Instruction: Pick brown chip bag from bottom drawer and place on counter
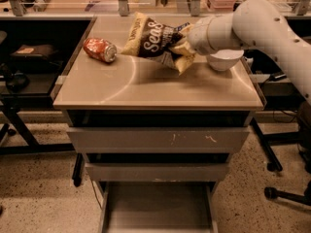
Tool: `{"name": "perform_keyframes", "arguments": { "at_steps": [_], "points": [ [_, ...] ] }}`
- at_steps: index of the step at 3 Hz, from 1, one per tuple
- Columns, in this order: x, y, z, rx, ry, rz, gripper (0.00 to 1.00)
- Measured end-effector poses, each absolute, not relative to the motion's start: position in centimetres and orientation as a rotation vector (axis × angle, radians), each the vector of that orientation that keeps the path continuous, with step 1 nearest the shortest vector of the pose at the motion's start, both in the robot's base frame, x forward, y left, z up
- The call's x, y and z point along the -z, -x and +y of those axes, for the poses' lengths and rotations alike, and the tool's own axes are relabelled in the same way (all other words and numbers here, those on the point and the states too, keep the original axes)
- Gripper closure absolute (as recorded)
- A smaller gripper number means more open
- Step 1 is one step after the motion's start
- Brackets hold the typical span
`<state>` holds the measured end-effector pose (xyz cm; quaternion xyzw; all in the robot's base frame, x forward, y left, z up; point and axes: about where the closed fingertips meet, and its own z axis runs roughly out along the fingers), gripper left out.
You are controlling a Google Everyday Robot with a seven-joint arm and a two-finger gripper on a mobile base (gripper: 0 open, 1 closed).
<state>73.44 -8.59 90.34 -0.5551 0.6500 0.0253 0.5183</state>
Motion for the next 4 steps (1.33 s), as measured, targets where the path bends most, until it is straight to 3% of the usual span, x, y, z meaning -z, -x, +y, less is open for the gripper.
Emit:
{"name": "perform_keyframes", "arguments": {
  "at_steps": [1,3,4],
  "points": [
    [-90.0,-74.9,-8.0,-0.070,1.334,1.588,1.00],
    [-87.6,-69.6,-9.6,-0.086,1.401,1.653,1.00],
    [-87.3,-69.4,-9.8,-0.087,1.402,1.659,0.81]
  ]
}}
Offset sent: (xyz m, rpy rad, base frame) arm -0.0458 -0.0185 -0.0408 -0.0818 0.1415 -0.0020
